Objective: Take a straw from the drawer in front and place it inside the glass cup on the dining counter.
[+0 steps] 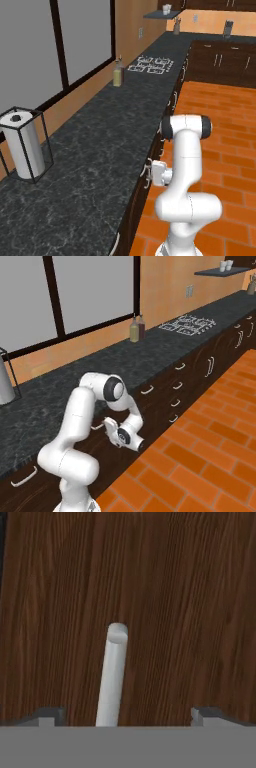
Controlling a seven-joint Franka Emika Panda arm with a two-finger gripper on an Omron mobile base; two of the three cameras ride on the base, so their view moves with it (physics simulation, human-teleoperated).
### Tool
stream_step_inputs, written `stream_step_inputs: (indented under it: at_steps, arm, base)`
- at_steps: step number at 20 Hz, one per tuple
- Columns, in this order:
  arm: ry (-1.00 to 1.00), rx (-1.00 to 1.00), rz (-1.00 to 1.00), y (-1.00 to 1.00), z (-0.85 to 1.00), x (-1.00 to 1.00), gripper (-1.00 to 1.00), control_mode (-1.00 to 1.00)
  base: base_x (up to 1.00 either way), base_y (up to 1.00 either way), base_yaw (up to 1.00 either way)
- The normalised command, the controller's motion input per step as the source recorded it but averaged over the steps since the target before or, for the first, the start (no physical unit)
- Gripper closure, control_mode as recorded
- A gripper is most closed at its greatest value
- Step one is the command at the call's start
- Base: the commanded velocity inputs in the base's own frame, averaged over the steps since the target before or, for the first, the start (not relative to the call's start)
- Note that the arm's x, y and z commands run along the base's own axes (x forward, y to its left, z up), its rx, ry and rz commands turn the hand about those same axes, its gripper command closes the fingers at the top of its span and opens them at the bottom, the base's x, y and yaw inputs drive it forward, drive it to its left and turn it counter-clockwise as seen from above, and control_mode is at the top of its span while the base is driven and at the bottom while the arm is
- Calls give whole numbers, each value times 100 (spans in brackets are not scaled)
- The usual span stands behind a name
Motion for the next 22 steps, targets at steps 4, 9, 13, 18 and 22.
stream_step_inputs:
  at_steps: [4, 9, 13, 18, 22]
  arm:
    - [0, 0, 0, 39, -17, 20, -100, -100]
    - [-3, 0, 0, 44, 0, 0, -100, -100]
    - [-1, 0, 0, 40, 0, 6, -100, -100]
    - [0, 0, 0, 10, 2, 2, 100, -100]
    - [0, 0, 0, -25, 16, -28, 100, -100]
  base:
    - [0, 0, 0]
    - [0, 0, 0]
    - [0, 0, 0]
    - [0, 0, 0]
    - [0, 0, 0]
